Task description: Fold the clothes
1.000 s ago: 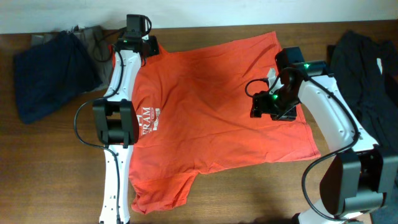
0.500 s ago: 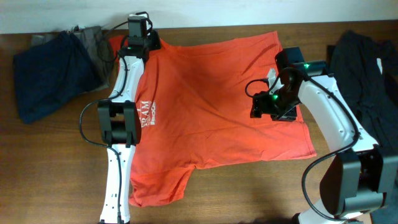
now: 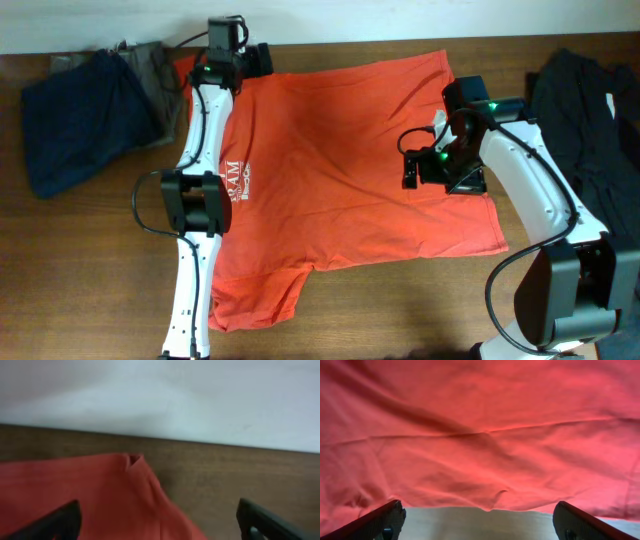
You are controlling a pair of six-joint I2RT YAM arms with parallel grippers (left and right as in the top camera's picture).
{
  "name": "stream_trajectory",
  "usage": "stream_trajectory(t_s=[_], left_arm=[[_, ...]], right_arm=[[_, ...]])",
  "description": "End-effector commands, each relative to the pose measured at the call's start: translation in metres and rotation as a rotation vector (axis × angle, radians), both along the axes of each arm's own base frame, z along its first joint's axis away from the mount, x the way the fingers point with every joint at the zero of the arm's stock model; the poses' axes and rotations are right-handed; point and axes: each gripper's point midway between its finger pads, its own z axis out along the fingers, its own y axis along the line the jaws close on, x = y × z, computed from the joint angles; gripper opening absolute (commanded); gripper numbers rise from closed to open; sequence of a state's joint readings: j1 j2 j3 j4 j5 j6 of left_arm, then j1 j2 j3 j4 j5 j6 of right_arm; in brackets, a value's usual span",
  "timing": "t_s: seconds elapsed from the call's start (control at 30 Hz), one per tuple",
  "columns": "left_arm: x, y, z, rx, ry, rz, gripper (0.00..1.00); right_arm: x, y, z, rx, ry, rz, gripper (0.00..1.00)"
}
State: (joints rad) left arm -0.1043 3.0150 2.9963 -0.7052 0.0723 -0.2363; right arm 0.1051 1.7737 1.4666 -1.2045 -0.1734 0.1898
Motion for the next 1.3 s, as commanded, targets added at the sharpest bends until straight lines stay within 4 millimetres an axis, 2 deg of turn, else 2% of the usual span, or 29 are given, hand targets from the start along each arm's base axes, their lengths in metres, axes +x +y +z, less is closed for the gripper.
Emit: stream_trajectory(t_s=[0.0, 0.2, 0.23, 0.27, 0.33, 0.43, 0.53, 0.73, 0.8, 0.87, 1.0, 1.07, 1.1, 1.13, 1.2, 1.27], left_arm=[[-0.011, 0.001, 0.091, -0.023, -0.073, -0.010, 0.99], [-0.057, 0.006, 0.176, -0.018, -0.043, -0.007, 0.99], [-0.071, 0.009, 0.194, -0.017, -0.030, -0.005, 0.99], [-0.095, 0.012, 0.211, -0.012, 0.014, -0.003, 0.99], [-0.118, 0.015, 0.225, -0.009, 0.055, -0.002, 0.99], [-0.158, 0.022, 0.241, -0.001, 0.137, 0.028, 0.99], [-0.203, 0.040, 0.242, 0.021, 0.270, 0.140, 0.99], [-0.214, 0.009, 0.258, -0.081, 0.258, -0.010, 0.99], [-0.218, 0.008, 0.263, -0.082, 0.256, -0.013, 0.99], [-0.224, 0.009, 0.271, -0.077, 0.251, -0.009, 0.99], [-0.254, 0.025, 0.321, -0.034, 0.151, 0.038, 0.99], [-0.271, 0.026, 0.342, -0.037, 0.115, 0.035, 0.99], [-0.293, 0.023, 0.358, -0.031, 0.096, 0.022, 0.99], [-0.309, 0.023, 0.365, -0.010, 0.096, 0.023, 0.99], [-0.335, 0.028, 0.367, 0.044, 0.115, 0.059, 0.99], [-0.372, 0.041, 0.360, 0.098, 0.157, 0.165, 0.99]], right_arm=[[0.003, -0.016, 0.005, -0.099, -0.021, -0.089, 0.99], [0.002, -0.018, 0.013, -0.097, -0.029, -0.107, 0.99], [0.001, -0.020, 0.019, -0.097, -0.034, -0.112, 0.99], [-0.001, -0.025, 0.030, -0.096, -0.045, -0.142, 0.99], [-0.005, -0.034, 0.043, -0.093, -0.061, -0.183, 0.99], [-0.023, -0.050, 0.064, -0.094, -0.071, -0.230, 0.99], [-0.049, -0.065, 0.080, -0.102, -0.046, -0.277, 0.99], [-0.089, -0.078, 0.097, -0.132, 0.000, -0.318, 0.99], [-0.105, -0.083, 0.104, -0.173, 0.012, -0.321, 0.99], [-0.110, -0.084, 0.110, -0.177, -0.012, -0.325, 0.99], [-0.112, -0.084, 0.122, -0.169, -0.082, -0.339, 0.99], [-0.110, -0.084, 0.124, -0.166, -0.104, -0.340, 0.99], [-0.109, -0.084, 0.125, -0.164, -0.109, -0.341, 0.99], [-0.109, -0.083, 0.124, -0.163, -0.110, -0.341, 0.99], [-0.108, -0.083, 0.124, -0.163, -0.112, -0.340, 0.99], [-0.106, -0.084, 0.125, -0.162, -0.121, -0.342, 0.99]])
